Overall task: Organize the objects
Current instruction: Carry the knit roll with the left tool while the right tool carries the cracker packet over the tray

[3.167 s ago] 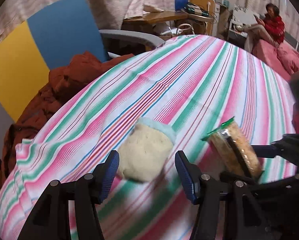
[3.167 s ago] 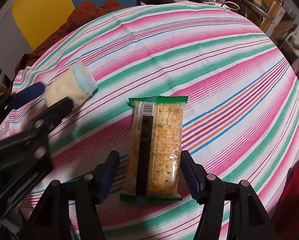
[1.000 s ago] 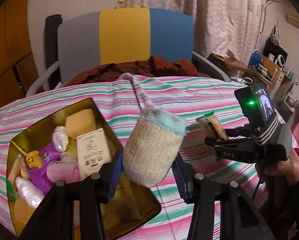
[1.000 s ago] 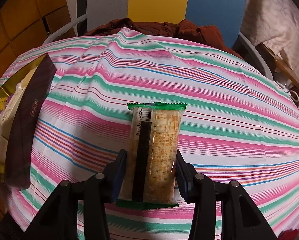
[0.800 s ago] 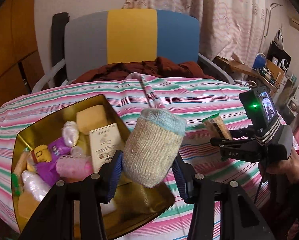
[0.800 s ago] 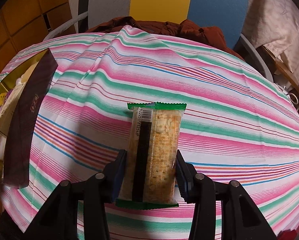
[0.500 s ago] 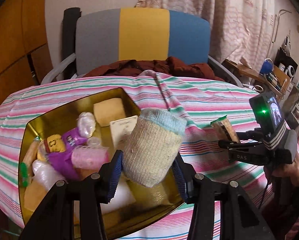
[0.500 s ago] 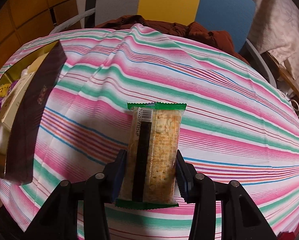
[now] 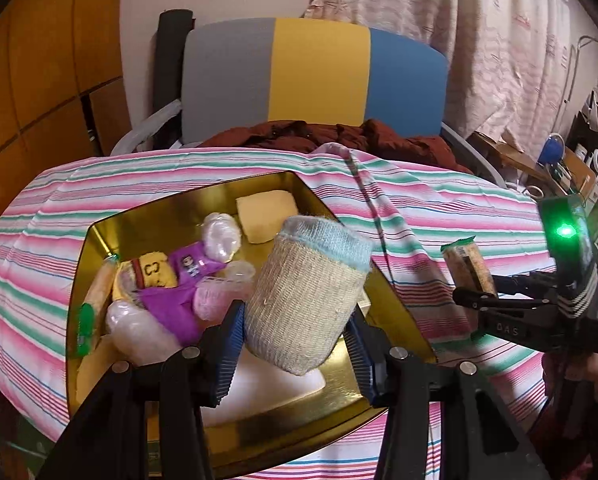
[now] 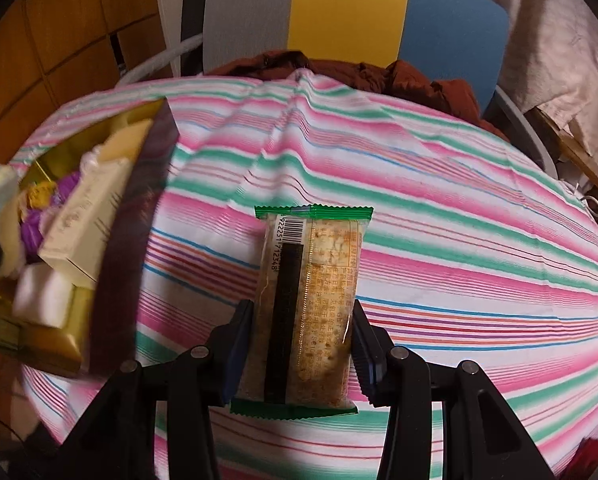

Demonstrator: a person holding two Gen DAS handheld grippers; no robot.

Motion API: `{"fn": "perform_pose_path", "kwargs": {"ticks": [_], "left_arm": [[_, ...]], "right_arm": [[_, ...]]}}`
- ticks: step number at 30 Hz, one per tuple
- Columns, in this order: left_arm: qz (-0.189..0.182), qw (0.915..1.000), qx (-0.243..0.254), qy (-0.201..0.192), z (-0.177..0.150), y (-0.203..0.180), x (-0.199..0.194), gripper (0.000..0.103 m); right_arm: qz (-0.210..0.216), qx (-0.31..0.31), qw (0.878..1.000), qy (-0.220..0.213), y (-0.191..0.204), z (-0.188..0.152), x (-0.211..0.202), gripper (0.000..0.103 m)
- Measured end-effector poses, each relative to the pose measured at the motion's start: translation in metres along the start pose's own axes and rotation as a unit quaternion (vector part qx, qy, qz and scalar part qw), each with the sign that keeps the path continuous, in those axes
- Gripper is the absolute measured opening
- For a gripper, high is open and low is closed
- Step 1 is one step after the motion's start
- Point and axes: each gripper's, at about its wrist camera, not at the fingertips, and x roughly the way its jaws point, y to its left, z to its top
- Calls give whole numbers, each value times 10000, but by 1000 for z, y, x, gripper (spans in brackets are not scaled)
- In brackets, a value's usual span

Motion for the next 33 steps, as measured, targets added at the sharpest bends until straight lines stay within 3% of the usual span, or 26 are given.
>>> {"fn": "perform_pose_path", "kwargs": {"ticks": [5, 17, 26, 33], "left_arm": [[114, 9998, -114, -67, -2, 16, -7, 49], [463, 9968, -623, -180, -13, 67, -29, 49], [493, 9927, -1092, -171, -25, 102, -42, 49], [139, 9906, -1357, -73, -20, 103, -30, 49]], "right_arm": [[-27, -50, 9994, -329, 22, 7, -22, 47], [452, -362, 9942, -908, 89, 14, -61, 47], [984, -680, 9893, -832, 130, 17, -57, 47], [1113, -701, 9887, -726, 144, 41, -46, 47]]}}
